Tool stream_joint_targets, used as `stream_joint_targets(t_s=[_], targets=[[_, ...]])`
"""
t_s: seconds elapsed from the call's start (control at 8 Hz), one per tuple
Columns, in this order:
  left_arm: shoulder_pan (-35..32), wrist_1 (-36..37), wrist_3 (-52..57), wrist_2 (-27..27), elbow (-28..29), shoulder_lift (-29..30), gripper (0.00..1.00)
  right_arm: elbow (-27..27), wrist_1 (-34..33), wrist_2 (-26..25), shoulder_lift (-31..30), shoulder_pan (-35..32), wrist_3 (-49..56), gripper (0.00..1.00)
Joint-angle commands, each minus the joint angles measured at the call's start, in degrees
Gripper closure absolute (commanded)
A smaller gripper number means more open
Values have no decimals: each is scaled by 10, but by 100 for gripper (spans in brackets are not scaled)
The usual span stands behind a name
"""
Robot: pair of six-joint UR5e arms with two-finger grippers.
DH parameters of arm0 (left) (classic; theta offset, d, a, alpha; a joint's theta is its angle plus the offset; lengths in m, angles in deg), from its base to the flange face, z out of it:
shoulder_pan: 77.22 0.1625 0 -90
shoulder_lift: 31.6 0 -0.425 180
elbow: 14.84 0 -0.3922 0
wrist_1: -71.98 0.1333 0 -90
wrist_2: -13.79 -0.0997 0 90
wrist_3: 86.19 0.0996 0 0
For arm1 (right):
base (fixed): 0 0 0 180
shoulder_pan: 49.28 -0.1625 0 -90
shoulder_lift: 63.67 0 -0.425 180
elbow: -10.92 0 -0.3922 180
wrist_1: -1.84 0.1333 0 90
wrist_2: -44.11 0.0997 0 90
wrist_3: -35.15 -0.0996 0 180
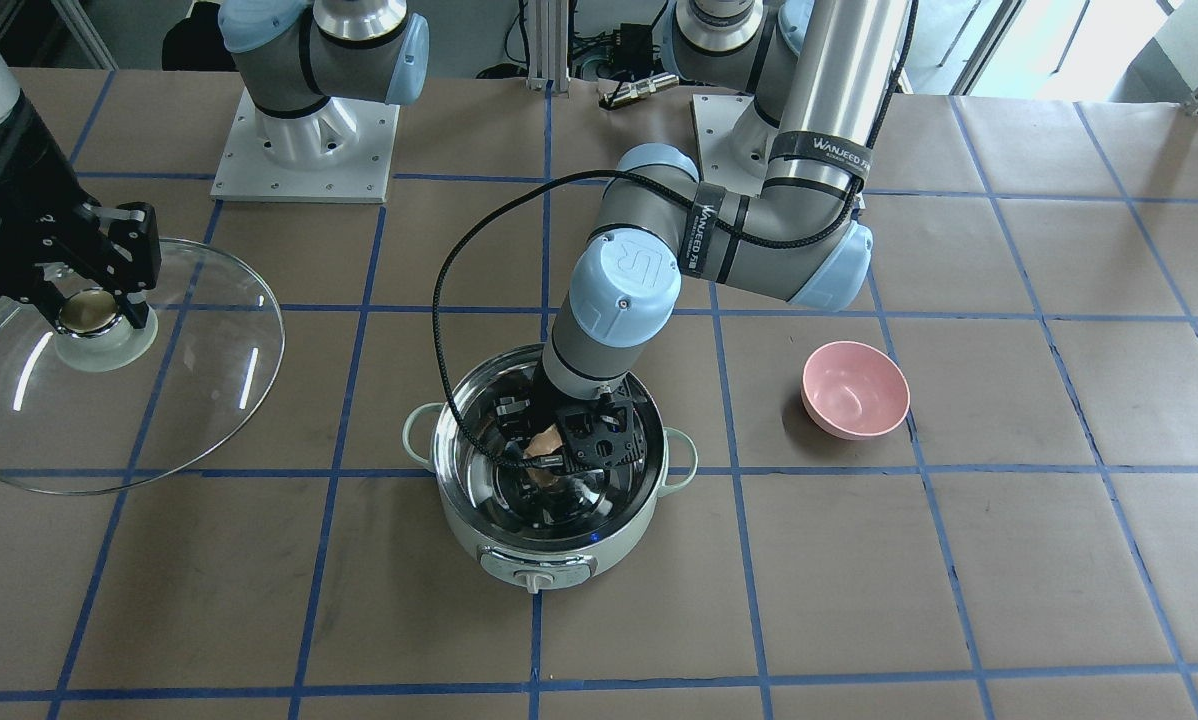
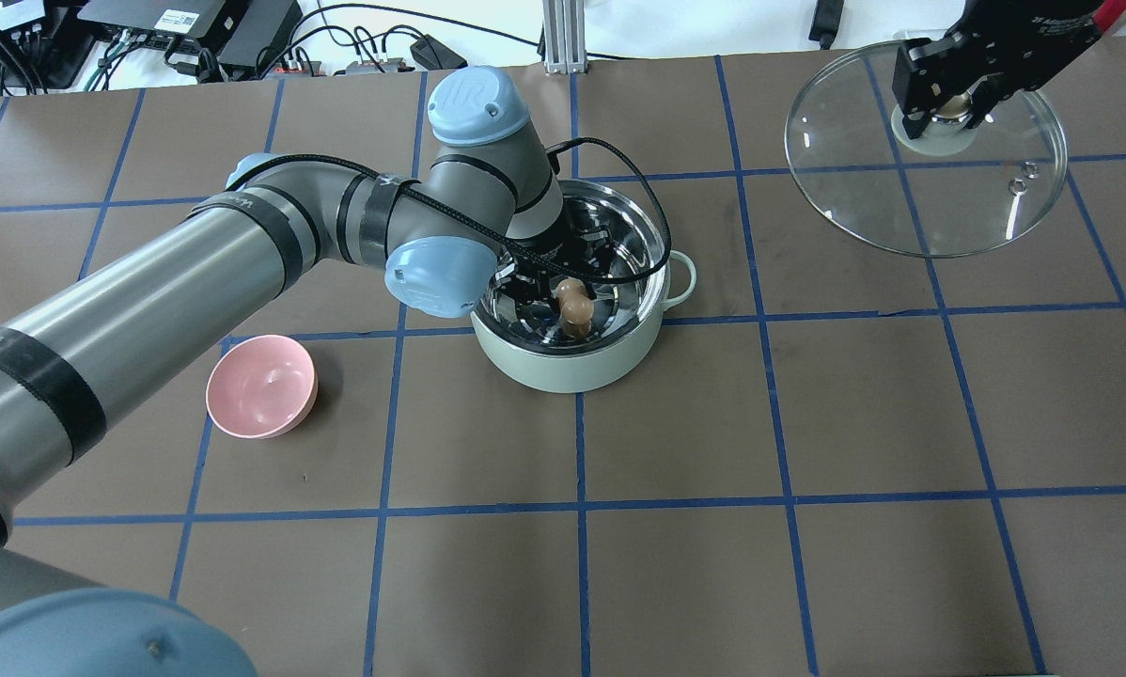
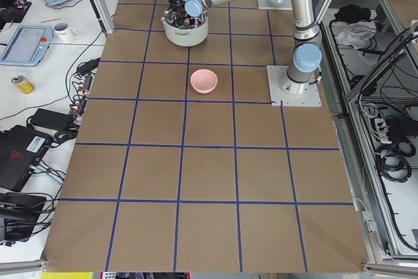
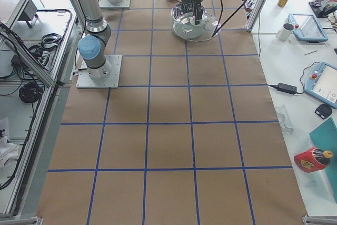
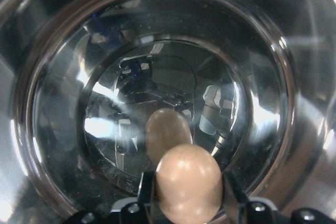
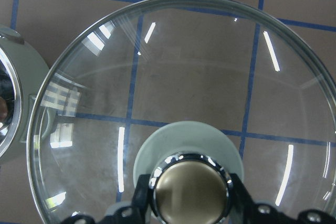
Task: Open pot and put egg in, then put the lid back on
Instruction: 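Lower the egg into the pot and open the left gripper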
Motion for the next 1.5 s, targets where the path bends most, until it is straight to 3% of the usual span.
stream_joint_targets(t_s=[0.0,0.12,0.25,0.5,0.75,1.38], targets=[[0,5,6,-3,-1,8,72,0,0,1,0,0,0,100],[0,5,5,-3,-1,8,61,-1,0,1,0,0,0,100],[0,5,2,-2,-1,8,18,0,0,2,0,0,0,100],[0,5,-1,0,0,0,0,-1,0,3,0,0,0,100],[0,-15,0,-4,5,-30,0,-1,0,4,0,0,0,100],[9,-222,31,-17,11,-176,0,-1,1,-2,-2,-2,-2,100]])
